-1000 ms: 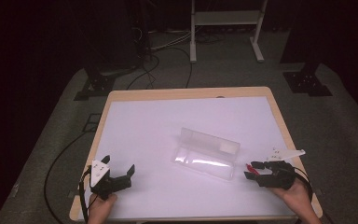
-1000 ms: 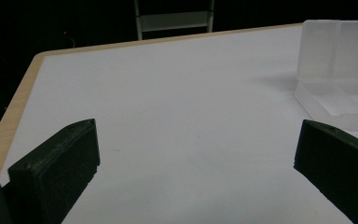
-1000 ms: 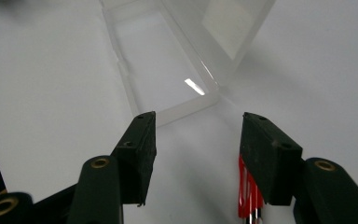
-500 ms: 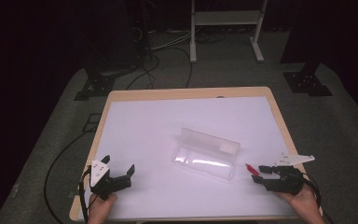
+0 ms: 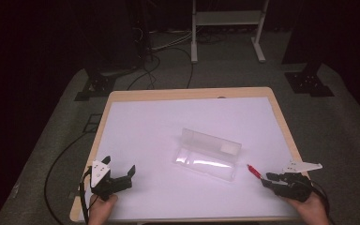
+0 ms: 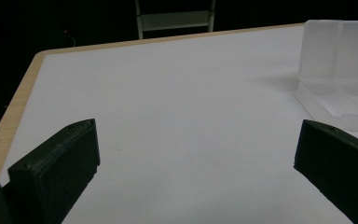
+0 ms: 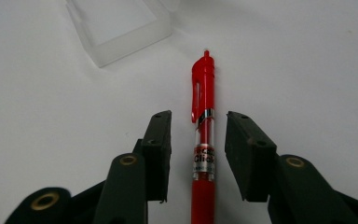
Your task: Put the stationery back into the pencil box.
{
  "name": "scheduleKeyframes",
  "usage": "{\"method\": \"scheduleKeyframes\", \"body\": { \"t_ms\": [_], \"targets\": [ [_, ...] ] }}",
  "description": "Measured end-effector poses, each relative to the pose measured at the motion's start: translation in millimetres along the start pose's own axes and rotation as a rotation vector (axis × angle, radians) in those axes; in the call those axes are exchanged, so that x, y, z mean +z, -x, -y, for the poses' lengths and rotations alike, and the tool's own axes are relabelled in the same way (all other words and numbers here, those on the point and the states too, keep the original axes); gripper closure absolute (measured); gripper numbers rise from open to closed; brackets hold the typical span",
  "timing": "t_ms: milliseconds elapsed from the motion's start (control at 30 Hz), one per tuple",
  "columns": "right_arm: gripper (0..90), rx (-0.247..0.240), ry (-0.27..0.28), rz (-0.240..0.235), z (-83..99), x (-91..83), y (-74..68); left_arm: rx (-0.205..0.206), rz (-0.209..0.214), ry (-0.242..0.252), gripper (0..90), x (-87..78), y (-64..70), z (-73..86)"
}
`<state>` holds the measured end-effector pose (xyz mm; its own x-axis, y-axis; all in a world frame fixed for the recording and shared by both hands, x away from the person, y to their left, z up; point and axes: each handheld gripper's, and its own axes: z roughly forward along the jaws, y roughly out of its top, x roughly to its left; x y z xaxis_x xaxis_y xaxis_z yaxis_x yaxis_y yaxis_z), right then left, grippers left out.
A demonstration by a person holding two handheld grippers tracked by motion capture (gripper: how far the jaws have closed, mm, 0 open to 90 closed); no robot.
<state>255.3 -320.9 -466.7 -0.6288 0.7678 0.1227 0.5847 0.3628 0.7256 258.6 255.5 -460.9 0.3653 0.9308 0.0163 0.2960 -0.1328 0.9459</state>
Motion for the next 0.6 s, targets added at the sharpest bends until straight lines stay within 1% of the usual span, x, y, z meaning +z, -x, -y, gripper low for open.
{"method": "scheduleKeyframes", "body": {
  "t_ms": [33,100,167,200,333,500,600],
  "targets": [
    [62.7,0.006,-0.002,0.002,0.9,0.3,-0.4,-0.001,0.0,0.0,0.0,0.0,-0.1,0.0],
    [64.7,0.001,0.001,0.01,2.2,1.2,-0.5,-0.001,0.0,-0.001,0.0,0.0,0.0,0.0],
    [67.2,0.006,-0.003,0.015,3.0,2.6,-1.0,0.001,0.001,0.0,0.0,-0.1,0.1,0.0],
    [68.1,0.0,-0.005,0.019,3.4,3.5,-0.7,0.001,0.0,0.0,0.0,-0.1,0.2,0.0],
    [72.3,0.005,-0.009,0.031,4.3,5.6,-1.4,0.0,-0.001,0.0,0.0,-0.1,0.0,0.0],
    [77.6,0.012,-0.011,0.031,5.7,6.3,-0.5,0.0,-0.001,-0.001,0.0,-0.1,0.1,0.0],
    [78.1,0.024,-0.009,0.023,5.9,6.2,0.5,0.001,-0.001,0.0,0.0,-0.2,0.2,0.0]
  ]
}}
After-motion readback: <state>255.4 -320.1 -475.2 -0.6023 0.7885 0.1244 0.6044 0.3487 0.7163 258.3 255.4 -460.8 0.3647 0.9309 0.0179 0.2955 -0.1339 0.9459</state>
